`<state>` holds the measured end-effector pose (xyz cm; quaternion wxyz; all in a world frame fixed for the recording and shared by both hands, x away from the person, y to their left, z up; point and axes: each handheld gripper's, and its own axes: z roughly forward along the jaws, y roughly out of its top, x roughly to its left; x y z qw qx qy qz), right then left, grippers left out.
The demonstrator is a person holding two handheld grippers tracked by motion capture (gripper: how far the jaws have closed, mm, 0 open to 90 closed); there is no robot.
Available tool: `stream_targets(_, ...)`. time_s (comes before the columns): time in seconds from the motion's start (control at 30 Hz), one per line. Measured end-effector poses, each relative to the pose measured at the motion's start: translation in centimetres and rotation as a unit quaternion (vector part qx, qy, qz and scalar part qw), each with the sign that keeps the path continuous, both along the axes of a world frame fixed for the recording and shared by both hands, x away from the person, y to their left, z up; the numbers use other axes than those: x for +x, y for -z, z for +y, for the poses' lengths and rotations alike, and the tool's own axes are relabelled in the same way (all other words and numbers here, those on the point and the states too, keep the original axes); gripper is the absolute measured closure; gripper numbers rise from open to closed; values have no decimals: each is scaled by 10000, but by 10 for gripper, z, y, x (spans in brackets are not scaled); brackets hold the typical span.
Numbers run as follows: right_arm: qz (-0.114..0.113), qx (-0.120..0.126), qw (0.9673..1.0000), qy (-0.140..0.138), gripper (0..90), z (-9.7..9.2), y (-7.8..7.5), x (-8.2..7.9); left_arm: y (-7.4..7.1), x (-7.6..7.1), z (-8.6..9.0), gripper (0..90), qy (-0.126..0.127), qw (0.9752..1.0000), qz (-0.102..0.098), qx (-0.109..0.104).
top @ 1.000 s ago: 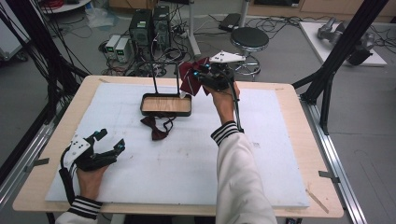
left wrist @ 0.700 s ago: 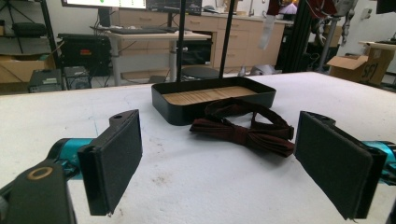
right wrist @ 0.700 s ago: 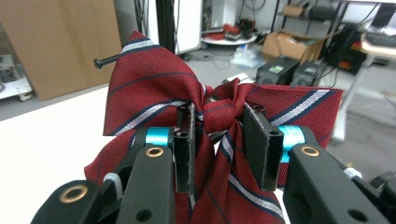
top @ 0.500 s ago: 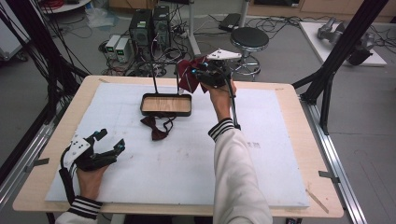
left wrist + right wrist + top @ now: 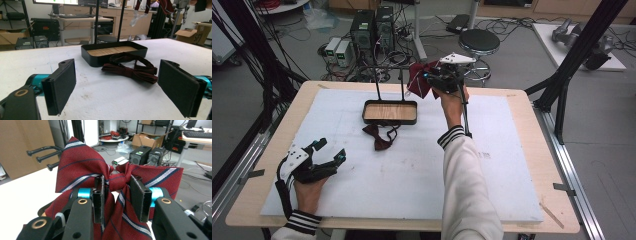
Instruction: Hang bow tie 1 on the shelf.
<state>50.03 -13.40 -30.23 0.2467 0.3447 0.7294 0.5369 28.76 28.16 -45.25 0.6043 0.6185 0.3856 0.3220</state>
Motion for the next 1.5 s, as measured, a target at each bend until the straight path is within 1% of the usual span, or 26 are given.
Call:
stream_targets(0.17, 75, -45, 9999, 93, 666, -4, 2, 2, 0, 0, 0, 158, -3, 10000, -8, 17)
stream_targets(0.3, 139, -64, 9998, 103, 665, -6, 3, 3, 0, 0, 0, 157, 4, 10000, -2, 22)
stream_targets(0.37, 226, -185, 9995, 130, 662, -6, 6, 4, 0, 0, 0, 158, 4, 10000, 0, 25)
stream_targets(0.4, 226, -185, 9995, 130, 662, -6, 6, 4, 0, 0, 0, 158, -1, 10000, -8, 20)
stream_targets(0.43, 298, -281, 9991, 134, 662, -5, 9, 5, 0, 0, 0, 158, 4, 10000, -1, 24)
stream_targets(0.57, 457, -374, 9982, 139, 662, -5, 14, 8, 0, 0, 0, 158, 6, 10000, 1, 22)
stream_targets(0.73, 473, -406, 9980, 145, 662, -5, 15, 8, 0, 0, 0, 158, 7, 10000, -2, 22)
stream_targets(0.8, 498, -489, 9974, 171, 662, -5, 16, 9, 0, 0, 0, 157, 1, 10000, -12, 22)
stream_targets(0.83, 498, -489, 9974, 171, 662, -5, 16, 9, 0, 0, 0, 157, 2, 10000, -10, 19)
stream_targets(0.97, 601, -613, 9961, 203, 661, -4, 19, 10, 0, 0, 0, 158, 10, 10000, -5, 32)
stream_targets(1.2, 619, -724, 9953, 181, 653, -2, 20, 10, 0, 0, 0, 158, 12, 10000, -14, 32)
stream_targets(1.37, 648, -722, 9951, 165, 627, -2, 21, 10, 0, 0, 0, 158, 13, 10000, -13, 29)
stream_targets(1.4, 665, -684, 9954, 118, 609, -2, 21, 10, 0, 0, 0, 158, 12, 10000, -13, 33)
stream_targets(1.43, 665, -684, 9954, 118, 609, -2, 21, 10, 0, 0, 0, 158, 13, 10000, -18, 26)
stream_targets(1.47, 755, -611, 9952, 70, 516, -3, 22, 11, 0, 0, 0, 158, 25, 10000, -9, 29)
stream_targets(1.5, 755, -611, 9952, 70, 516, -3, 22, 11, 0, 0, 0, 158, 25, 10000, -9, 29)
